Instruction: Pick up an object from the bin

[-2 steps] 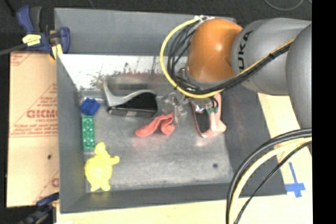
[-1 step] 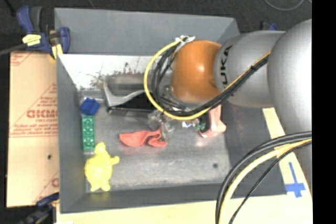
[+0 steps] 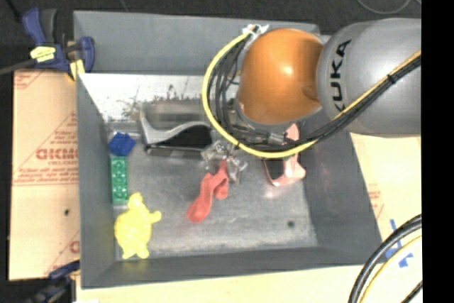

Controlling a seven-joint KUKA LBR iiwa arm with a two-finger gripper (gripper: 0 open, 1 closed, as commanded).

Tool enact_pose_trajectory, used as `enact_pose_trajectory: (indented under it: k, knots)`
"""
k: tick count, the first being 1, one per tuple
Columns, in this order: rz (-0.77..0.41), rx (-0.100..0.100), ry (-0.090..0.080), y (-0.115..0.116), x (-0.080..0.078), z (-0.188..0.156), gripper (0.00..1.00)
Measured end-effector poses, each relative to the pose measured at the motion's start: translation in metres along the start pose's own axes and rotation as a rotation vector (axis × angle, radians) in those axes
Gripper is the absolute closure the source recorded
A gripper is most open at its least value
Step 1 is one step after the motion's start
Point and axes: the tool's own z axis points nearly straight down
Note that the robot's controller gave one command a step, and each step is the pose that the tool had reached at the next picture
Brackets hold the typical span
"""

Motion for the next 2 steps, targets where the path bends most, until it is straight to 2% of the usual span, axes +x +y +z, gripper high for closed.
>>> enact_pose_trajectory:
  k: [2]
  knots:
    - [0.003, -0.001, 0.000, 0.0004, -0.0002, 0.0000, 1.00]
